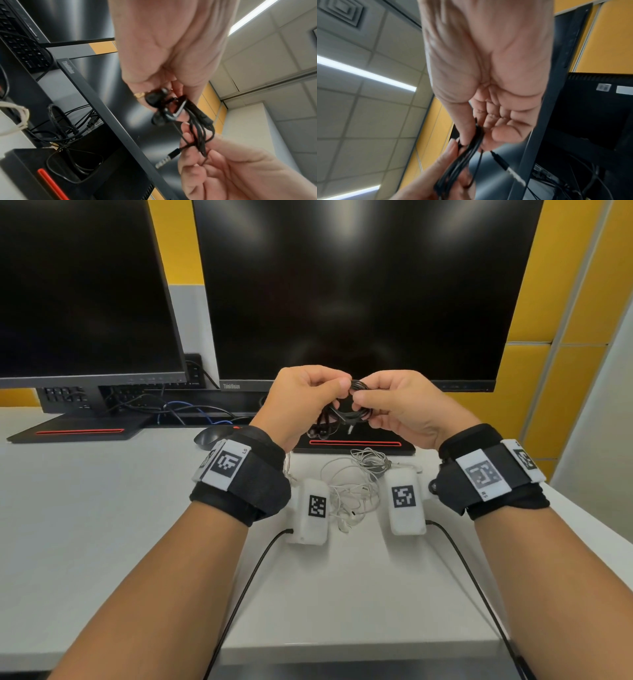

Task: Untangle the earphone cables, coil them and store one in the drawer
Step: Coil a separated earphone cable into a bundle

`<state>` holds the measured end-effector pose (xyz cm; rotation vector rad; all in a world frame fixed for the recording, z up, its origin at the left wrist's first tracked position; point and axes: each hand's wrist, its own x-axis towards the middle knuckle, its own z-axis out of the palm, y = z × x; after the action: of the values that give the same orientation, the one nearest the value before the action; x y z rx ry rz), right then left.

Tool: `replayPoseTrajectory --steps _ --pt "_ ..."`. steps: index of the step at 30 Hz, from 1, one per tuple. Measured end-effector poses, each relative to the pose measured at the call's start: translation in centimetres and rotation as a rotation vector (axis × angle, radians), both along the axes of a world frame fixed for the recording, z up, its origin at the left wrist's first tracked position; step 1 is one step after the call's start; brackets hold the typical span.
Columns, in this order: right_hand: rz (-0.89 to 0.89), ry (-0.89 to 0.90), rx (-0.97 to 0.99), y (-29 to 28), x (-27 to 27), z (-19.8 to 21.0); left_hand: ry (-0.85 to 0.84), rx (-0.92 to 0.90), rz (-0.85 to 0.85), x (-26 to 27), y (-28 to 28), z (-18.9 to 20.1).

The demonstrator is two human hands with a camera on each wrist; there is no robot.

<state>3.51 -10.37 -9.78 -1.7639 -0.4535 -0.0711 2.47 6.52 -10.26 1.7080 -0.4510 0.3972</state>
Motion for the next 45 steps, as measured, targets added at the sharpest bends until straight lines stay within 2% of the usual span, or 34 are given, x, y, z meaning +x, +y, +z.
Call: replayPoseTrajectory --steps 5,9,14,18,20,23,26,31,36,41,45 --pt "0.003 0.018 -0.061 -0.7 0.2 0.1 -0.004 -0.022 0.042 0.2 0.0 -0.1" --pt "-0.040 0.044 0.127 -0.8 0.4 0.2 0.058 0.025 -0.039 0.0 0.1 0.1" --pt "-0.177 -0.042 0.199 -1.1 0.6 0.3 0.162 0.109 -0.147 -0.3 0.5 0.2" --pt "-0.268 -0.092 0.288 -1.6 0.8 0.4 0.173 0.050 -0.111 -0.3 0.5 0.4" --pt "-0.277 -0.091 0.331 -1.8 0.9 0.5 0.153 0.094 -0.058 -0.1 0.7 0.5" --pt "-0.219 -0.070 0.362 -1.7 0.9 0.6 0.064 0.284 0.043 0.3 0.8 0.2" --pt "-0.085 -0.026 0.442 -1.3 0.2 1.0 0.004 0.442 0.124 0.4 0.7 0.0" --pt "0.070 0.024 0.480 -0.8 -0.6 1.3 -0.039 0.530 0.198 0.6 0.5 0.0" --pt "0.155 0.062 0.436 -0.7 -0.7 1.0 -0.080 0.352 0.185 0.7 0.6 0.0" --pt "0.035 -0.002 0.346 -0.6 -0.3 0.8 0.071 0.016 -0.107 0.2 0.2 0.3" --pt "-0.053 -0.051 0.289 -0.6 0.0 0.6 0.131 -0.044 -0.230 -0.2 0.0 0.4"
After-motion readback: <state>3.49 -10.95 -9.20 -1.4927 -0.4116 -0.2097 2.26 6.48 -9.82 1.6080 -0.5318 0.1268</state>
